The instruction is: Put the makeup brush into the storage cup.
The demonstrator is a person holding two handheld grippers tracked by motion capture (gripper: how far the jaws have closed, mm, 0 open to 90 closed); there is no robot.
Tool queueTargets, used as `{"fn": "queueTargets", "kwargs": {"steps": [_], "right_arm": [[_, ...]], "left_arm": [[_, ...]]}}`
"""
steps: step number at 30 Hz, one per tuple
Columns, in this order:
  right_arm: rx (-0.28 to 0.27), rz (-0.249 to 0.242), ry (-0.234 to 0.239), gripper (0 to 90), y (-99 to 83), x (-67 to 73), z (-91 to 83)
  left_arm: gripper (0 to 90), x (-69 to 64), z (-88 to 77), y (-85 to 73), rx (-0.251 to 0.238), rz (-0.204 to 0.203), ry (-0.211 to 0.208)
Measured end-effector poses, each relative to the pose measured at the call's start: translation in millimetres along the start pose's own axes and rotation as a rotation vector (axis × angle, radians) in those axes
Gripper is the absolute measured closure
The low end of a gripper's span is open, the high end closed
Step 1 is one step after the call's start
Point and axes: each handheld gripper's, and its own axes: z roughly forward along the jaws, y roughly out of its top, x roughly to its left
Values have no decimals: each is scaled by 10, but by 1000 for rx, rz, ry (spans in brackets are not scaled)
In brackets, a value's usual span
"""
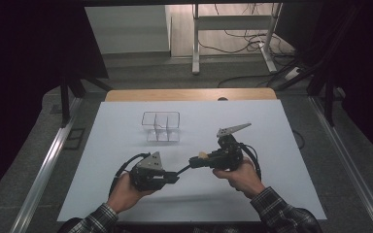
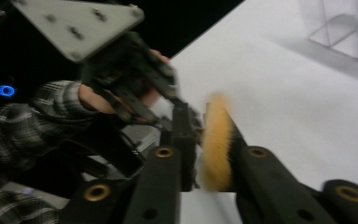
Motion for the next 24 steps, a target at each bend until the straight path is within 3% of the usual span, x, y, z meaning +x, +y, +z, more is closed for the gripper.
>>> {"fn": "queueTargets", "kwargs": {"steps": [2,3,6,10,15,24], "right_arm": [[5,-13,-14,839,6,15,11],[20,-38,-51,839,13,40,21],[84,-100,-142,839,24,84,68],[162,-160,-204,839,24,142,150],[245,-243,-240,839,15,222,275],[284,-274,-229,839,18,297,358]], "left_arm": [[633,2,12,5,4,-6,0],[633,6,17,12,15,-3,12],[482,3,38,28,28,-13,23],[417,-7,79,61,59,9,15],[429,-23,143,104,77,20,4],[575,-46,202,145,108,41,-3]]}}
